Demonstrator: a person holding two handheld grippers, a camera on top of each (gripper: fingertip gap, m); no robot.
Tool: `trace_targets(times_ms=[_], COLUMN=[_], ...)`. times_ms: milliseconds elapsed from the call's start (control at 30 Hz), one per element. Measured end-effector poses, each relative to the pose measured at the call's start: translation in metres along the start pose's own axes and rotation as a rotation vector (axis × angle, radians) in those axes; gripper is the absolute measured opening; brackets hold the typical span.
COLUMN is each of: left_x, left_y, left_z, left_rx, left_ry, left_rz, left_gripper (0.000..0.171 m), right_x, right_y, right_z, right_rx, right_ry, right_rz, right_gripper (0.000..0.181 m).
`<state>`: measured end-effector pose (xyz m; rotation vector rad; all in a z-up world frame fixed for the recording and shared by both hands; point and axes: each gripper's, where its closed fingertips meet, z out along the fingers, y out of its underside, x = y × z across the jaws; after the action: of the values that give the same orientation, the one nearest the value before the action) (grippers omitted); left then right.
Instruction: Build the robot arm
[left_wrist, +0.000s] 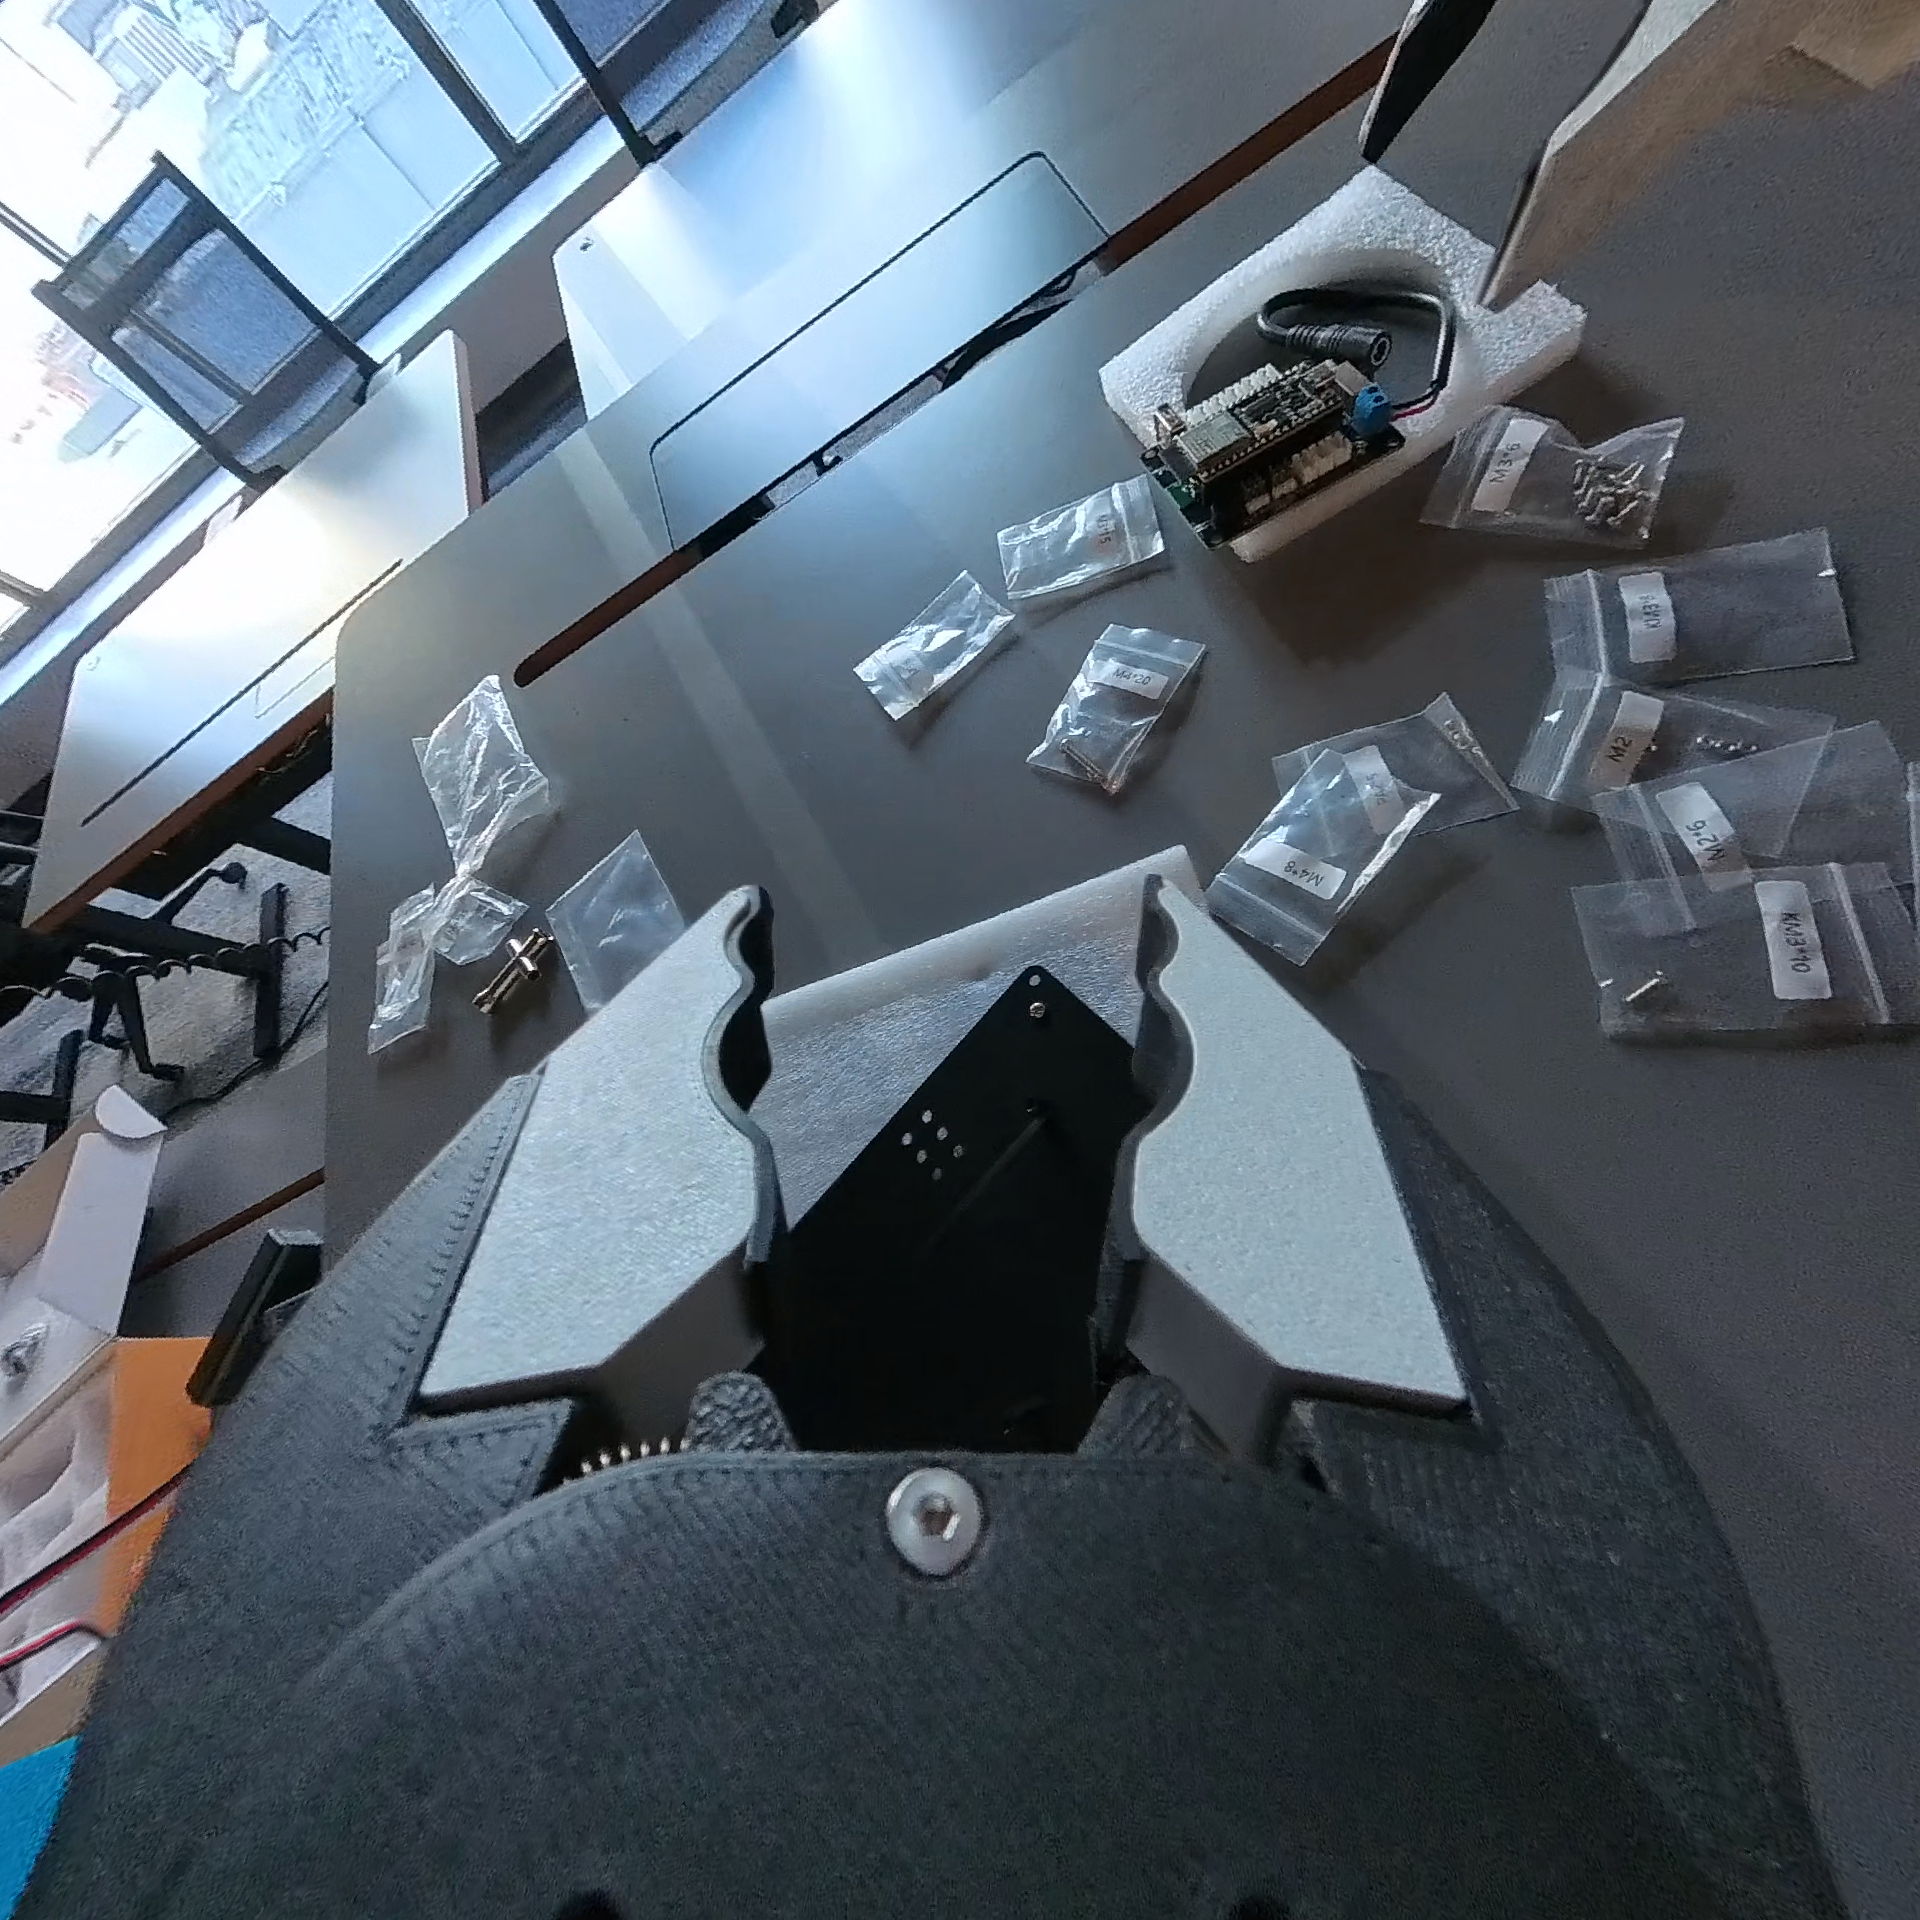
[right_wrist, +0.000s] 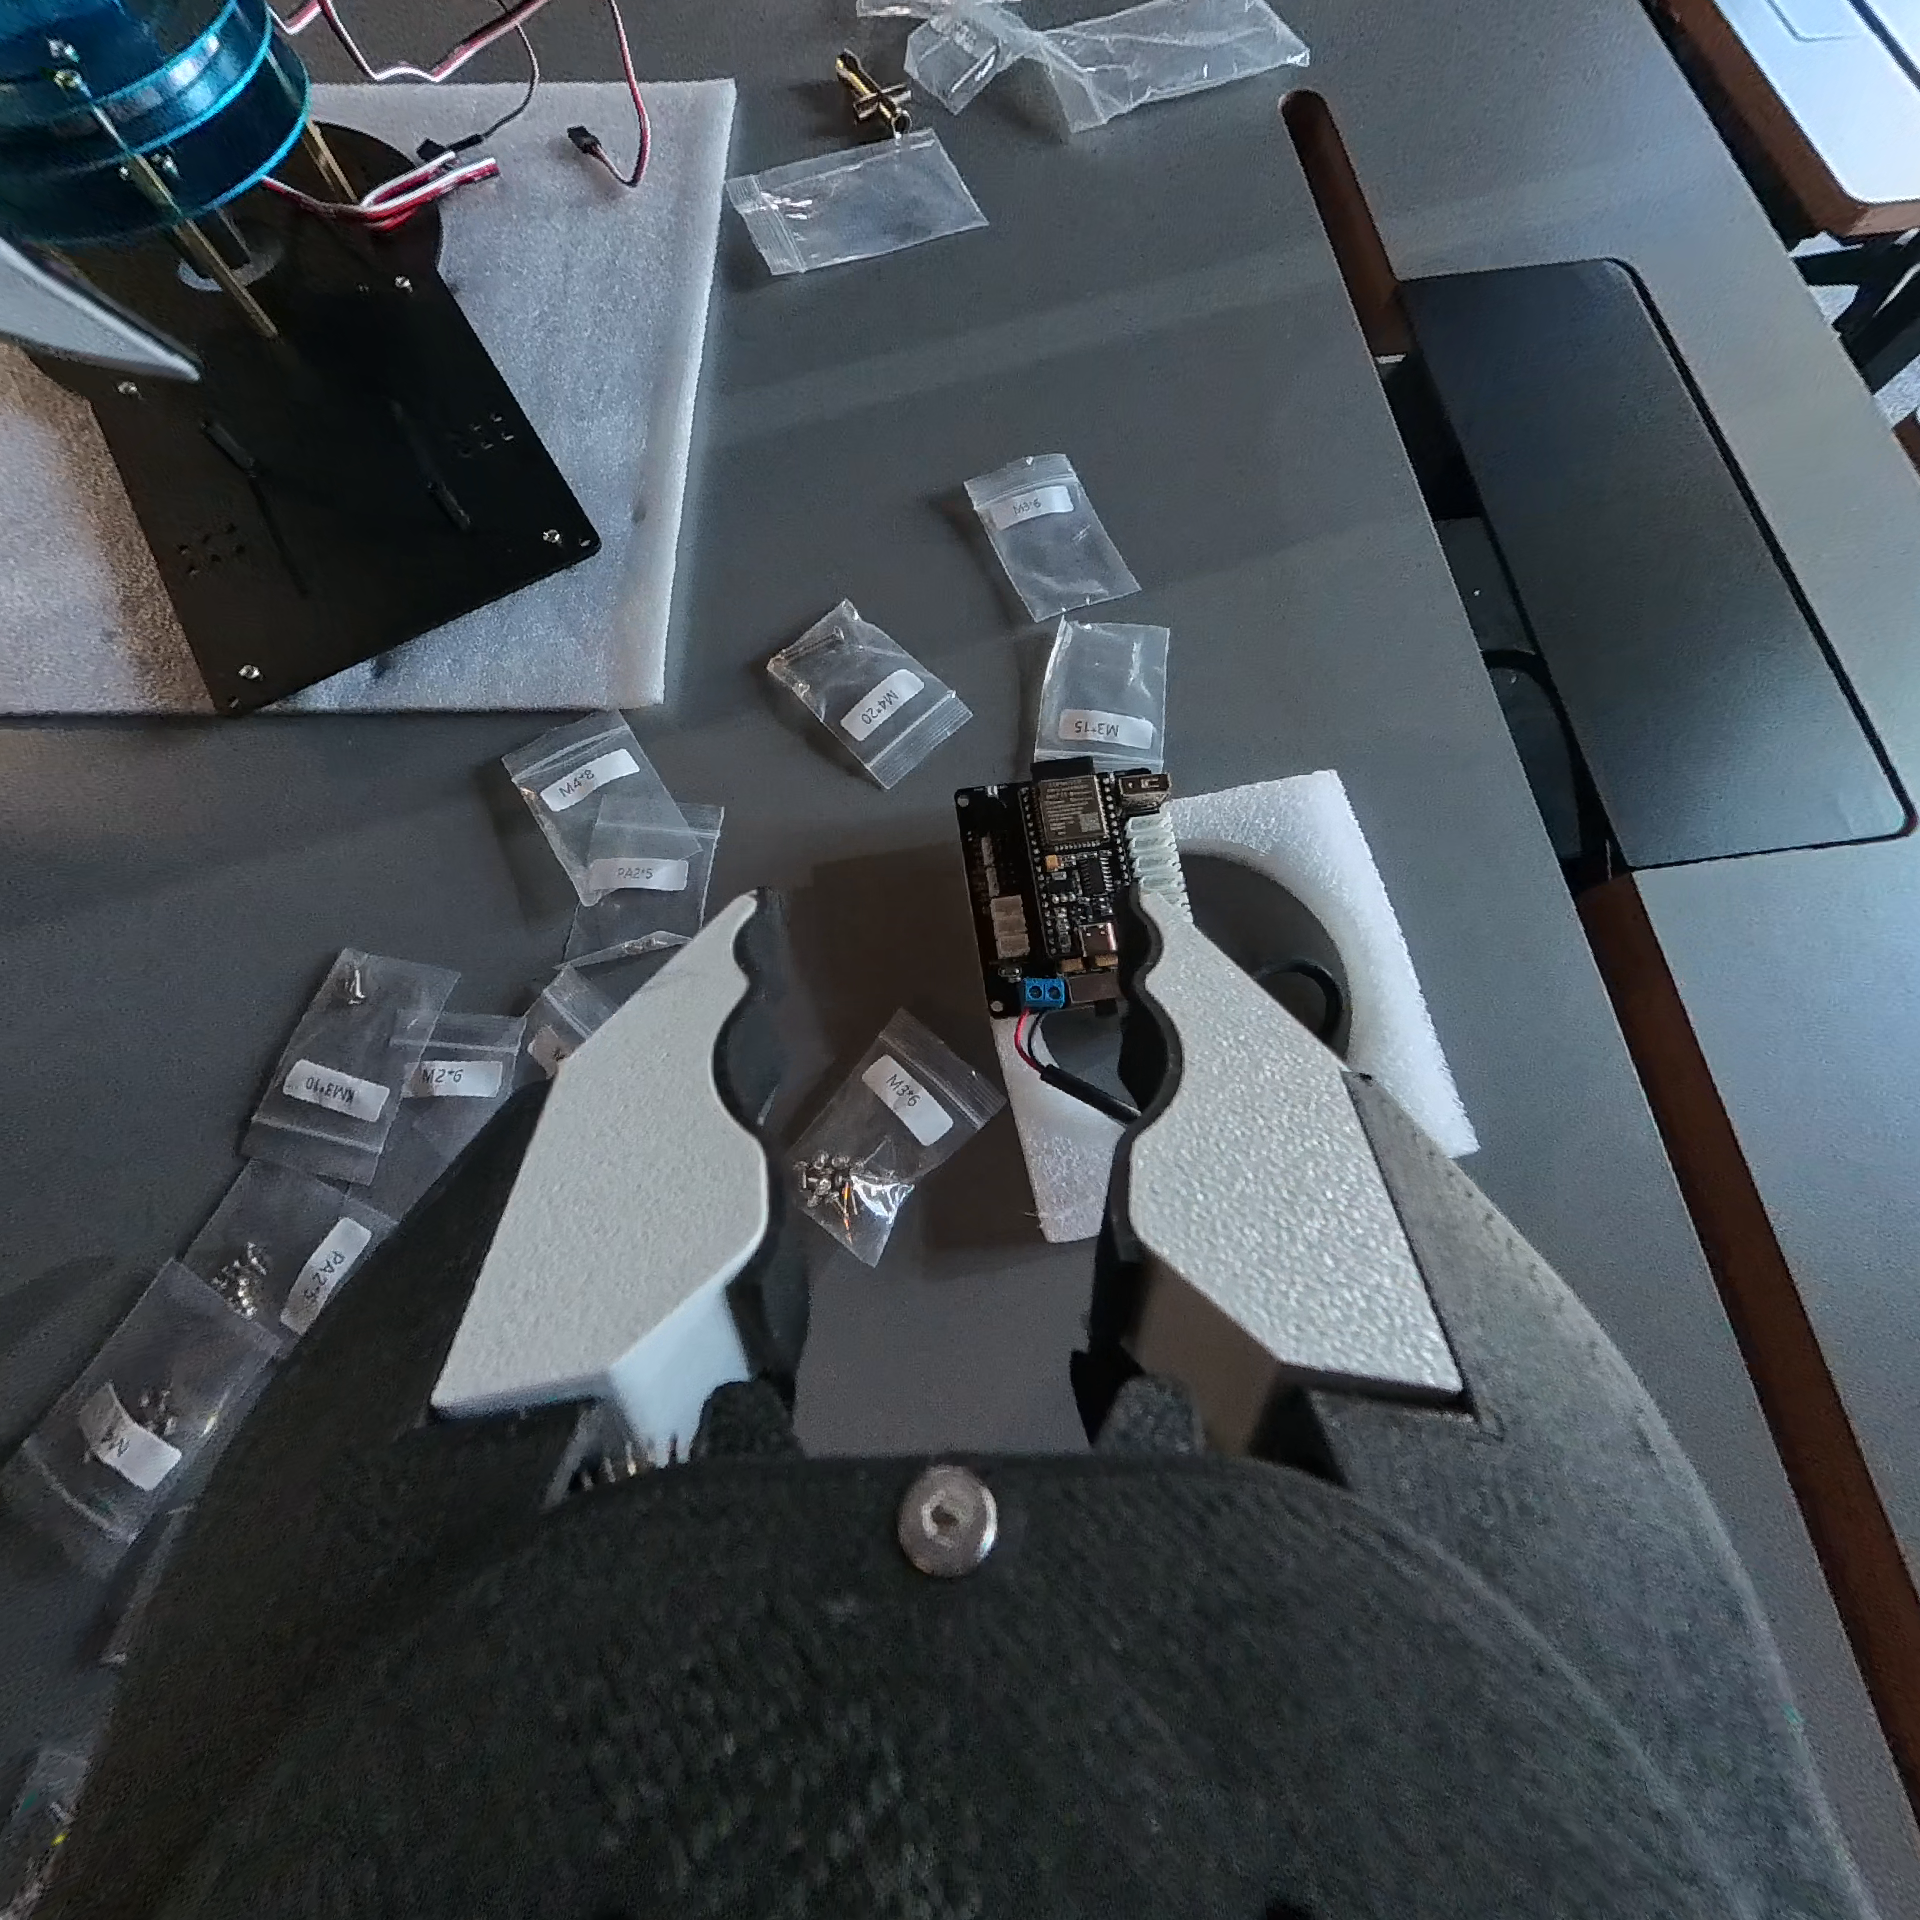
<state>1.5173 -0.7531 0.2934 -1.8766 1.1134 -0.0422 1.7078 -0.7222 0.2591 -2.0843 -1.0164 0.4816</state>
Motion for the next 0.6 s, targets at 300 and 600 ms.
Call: trace_targets(times_ms=[300,600], left_x=[0.031,0.061], left_y=[0.02,0.033], left_z=[-0.025,-0.048], left_rx=[0.073,0.115], left_ry=[0.119,0.287], left_rz=[-0.132,-0.229], left_gripper=[0.071,0.06], right_x=[0.001,0.009], right_y=[0.007,0.056], right_z=[0.011,-0.018], right_rx=[-0.078,-0.163], right_ry=[-0.086,-0.062], right_rz=[-0.11,-0.068], right_gripper=[0.08,0.04])
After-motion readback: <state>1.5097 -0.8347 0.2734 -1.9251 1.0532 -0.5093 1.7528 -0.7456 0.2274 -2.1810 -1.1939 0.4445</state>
